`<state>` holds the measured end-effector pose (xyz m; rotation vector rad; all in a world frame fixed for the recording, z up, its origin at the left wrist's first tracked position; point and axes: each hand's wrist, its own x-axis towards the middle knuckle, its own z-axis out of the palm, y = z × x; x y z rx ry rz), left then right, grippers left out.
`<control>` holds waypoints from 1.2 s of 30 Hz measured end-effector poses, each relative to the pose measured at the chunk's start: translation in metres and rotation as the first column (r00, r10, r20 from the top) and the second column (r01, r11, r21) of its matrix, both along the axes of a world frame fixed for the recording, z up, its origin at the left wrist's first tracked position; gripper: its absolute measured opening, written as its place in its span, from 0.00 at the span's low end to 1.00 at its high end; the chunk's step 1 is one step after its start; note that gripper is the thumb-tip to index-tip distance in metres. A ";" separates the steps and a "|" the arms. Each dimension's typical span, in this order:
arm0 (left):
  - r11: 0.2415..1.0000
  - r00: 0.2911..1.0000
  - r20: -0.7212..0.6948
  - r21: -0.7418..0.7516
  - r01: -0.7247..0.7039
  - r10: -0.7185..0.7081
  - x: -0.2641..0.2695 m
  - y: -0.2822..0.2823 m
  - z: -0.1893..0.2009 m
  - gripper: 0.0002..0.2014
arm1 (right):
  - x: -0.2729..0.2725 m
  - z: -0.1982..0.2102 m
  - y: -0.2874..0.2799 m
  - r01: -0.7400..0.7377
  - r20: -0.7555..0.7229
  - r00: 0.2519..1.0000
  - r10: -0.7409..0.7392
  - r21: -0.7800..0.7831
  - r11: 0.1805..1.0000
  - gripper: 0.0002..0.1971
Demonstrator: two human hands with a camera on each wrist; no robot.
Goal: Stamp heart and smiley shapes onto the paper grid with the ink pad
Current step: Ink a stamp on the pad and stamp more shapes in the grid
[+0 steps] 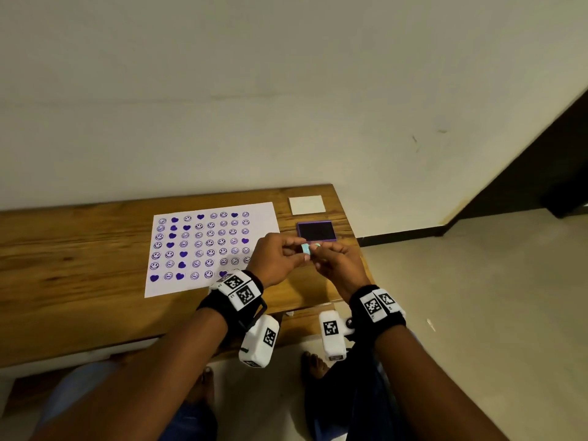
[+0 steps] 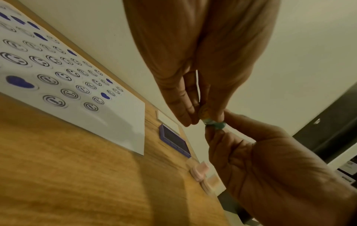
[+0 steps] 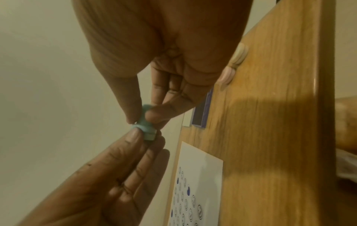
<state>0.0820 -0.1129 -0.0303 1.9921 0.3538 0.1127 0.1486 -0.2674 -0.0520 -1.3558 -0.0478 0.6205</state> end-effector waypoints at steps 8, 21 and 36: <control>0.976 0.979 0.001 -0.084 -0.203 0.204 0.000 0.001 -0.016 0.15 | 0.022 0.013 -0.001 0.481 -0.037 0.876 -0.480 0.060 0.874 0.09; 0.999 0.979 -0.202 0.037 -0.031 0.037 0.034 -0.037 -0.053 0.18 | 0.084 0.026 0.016 0.303 0.493 0.855 0.160 -0.725 0.618 0.14; 0.906 0.972 -0.234 0.406 0.122 -0.026 0.042 -0.031 -0.058 0.09 | 0.099 -0.010 0.061 0.185 0.330 0.827 0.456 -0.924 0.333 0.15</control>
